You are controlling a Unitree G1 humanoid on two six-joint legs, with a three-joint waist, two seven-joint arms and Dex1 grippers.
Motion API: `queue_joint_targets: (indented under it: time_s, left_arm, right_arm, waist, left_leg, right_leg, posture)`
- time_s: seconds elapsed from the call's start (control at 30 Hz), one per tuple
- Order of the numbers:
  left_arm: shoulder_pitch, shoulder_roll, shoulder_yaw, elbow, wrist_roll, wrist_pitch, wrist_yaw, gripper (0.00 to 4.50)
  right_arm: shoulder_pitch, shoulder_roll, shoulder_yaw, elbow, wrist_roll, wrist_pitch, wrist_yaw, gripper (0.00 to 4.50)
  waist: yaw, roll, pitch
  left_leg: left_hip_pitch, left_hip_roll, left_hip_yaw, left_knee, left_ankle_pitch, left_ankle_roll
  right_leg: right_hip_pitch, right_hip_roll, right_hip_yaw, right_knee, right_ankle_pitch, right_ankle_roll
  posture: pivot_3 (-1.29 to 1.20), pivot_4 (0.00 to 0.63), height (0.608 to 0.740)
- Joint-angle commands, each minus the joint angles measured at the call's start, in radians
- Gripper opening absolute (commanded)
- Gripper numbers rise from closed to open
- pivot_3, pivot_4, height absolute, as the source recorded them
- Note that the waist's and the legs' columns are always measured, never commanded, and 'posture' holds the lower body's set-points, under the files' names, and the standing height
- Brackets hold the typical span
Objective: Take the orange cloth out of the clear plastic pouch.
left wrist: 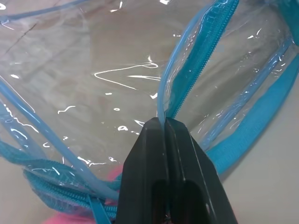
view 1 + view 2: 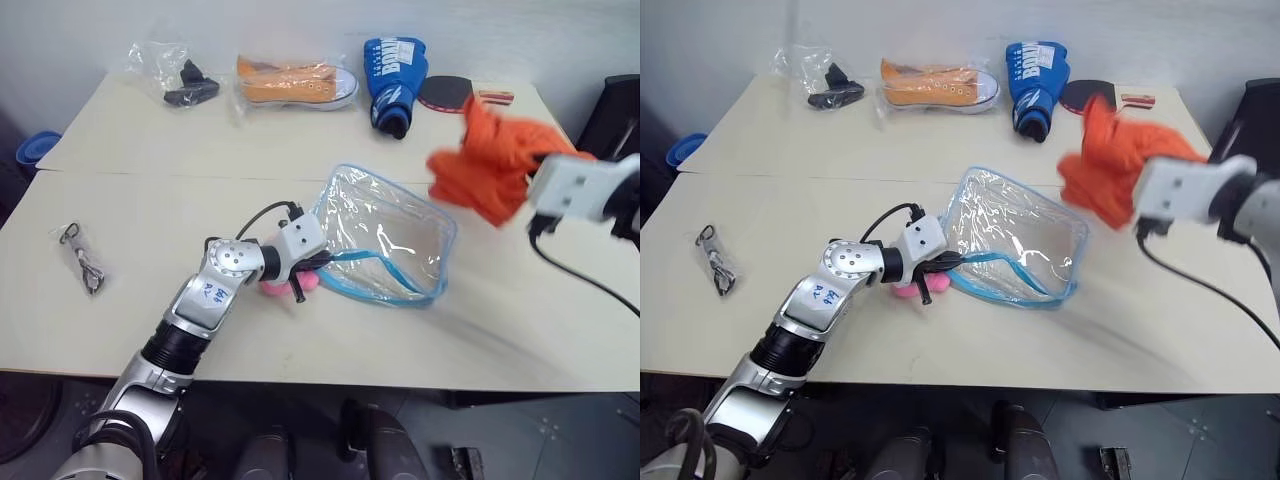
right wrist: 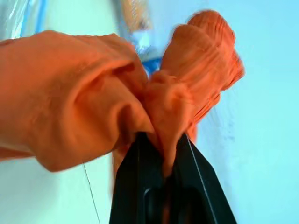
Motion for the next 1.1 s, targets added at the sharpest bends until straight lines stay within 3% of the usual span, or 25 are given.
queue_joint_targets:
  time_s: [0.03, 0.07, 0.13, 0.17, 0.27, 0.7, 0.93, 1.1]
  left_arm:
    - [0.020, 0.021, -0.004, -0.043, -0.004, 0.012, -0.036, 0.00]
    - [0.022, 0.034, -0.004, -0.061, -0.011, 0.016, -0.054, 0.00]
    - [0.016, 0.042, 0.008, -0.085, -0.023, 0.044, -0.063, 0.00]
    - [0.011, 0.041, 0.014, -0.093, -0.028, 0.056, -0.063, 0.00]
    - [0.005, 0.048, 0.008, -0.112, -0.030, 0.069, -0.077, 0.62]
    - [0.028, 0.158, 0.044, -0.221, -0.033, 0.110, -0.107, 4.49]
    - [0.043, 0.198, 0.192, -0.269, -0.202, 0.213, -0.177, 4.50]
    - [0.026, 0.287, 0.311, -0.248, -0.316, 0.253, -0.251, 4.50]
  right_arm:
    - [0.222, 0.030, -0.094, -0.004, -0.037, -0.090, -0.076, 0.02]
    - [0.302, 0.058, -0.094, 0.018, -0.054, -0.086, -0.103, 0.02]
    - [0.392, 0.112, -0.101, 0.065, -0.060, -0.096, -0.155, 0.02]
    - [0.413, 0.119, -0.104, 0.084, -0.074, -0.101, -0.178, 0.02]
    - [0.415, 0.126, -0.126, 0.145, -0.071, -0.077, -0.216, 0.00]
    - [0.389, 0.100, -0.085, 0.277, -0.087, -0.156, -0.253, 0.00]
    - [0.383, 0.087, -0.106, 0.184, 0.034, -0.144, -0.120, 2.05]
    - [0.525, 0.063, -0.159, -0.060, 0.221, -0.052, 0.071, 3.76]
  waist:
    - [-0.004, 0.001, 0.001]
    - [-0.009, 0.004, 0.001]
    - [0.000, -0.010, -0.007]
    - [0.000, -0.008, -0.006]
    - [-0.008, 0.008, -0.004]
    - [-0.027, 0.007, -0.003]
    - [-0.027, 0.007, -0.003]
    - [-0.025, 0.007, -0.003]
  left_leg:
    - [0.000, 0.000, 0.000, 0.000, 0.000, 0.000]
    - [-0.001, 0.000, 0.003, 0.000, 0.000, 0.000]
    - [0.004, 0.001, 0.003, -0.006, 0.003, -0.004]
    - [0.007, 0.002, 0.002, -0.008, 0.003, -0.005]
    - [0.009, -0.002, 0.005, -0.008, 0.004, -0.002]
    - [0.017, 0.000, 0.008, -0.012, 0.004, -0.004]
    - [0.017, 0.000, 0.008, -0.012, 0.004, -0.004]
    - [0.017, 0.001, 0.006, -0.012, 0.003, -0.006]
  right_leg:
    - [0.000, 0.000, 0.000, 0.000, 0.000, 0.000]
    - [0.000, 0.000, 0.002, 0.000, 0.001, 0.001]
    - [0.004, 0.003, 0.004, -0.003, -0.001, -0.001]
    - [0.008, 0.004, 0.002, -0.004, -0.001, -0.003]
    - [0.008, -0.001, 0.007, -0.003, 0.000, 0.000]
    - [0.011, 0.002, 0.010, -0.002, -0.002, -0.001]
    - [0.010, 0.003, 0.010, -0.002, -0.002, -0.002]
    - [0.011, 0.004, 0.009, -0.001, -0.003, -0.002]
  posture:
    - [0.00, 0.150, 0.740]
    - [0.00, 0.150, 0.740]
    - [0.00, 0.150, 0.740]
    - [0.00, 0.150, 0.740]
    - [0.00, 0.150, 0.740]
    - [0.00, 0.150, 0.740]
    - [0.00, 0.150, 0.740]
    - [0.00, 0.150, 0.740]
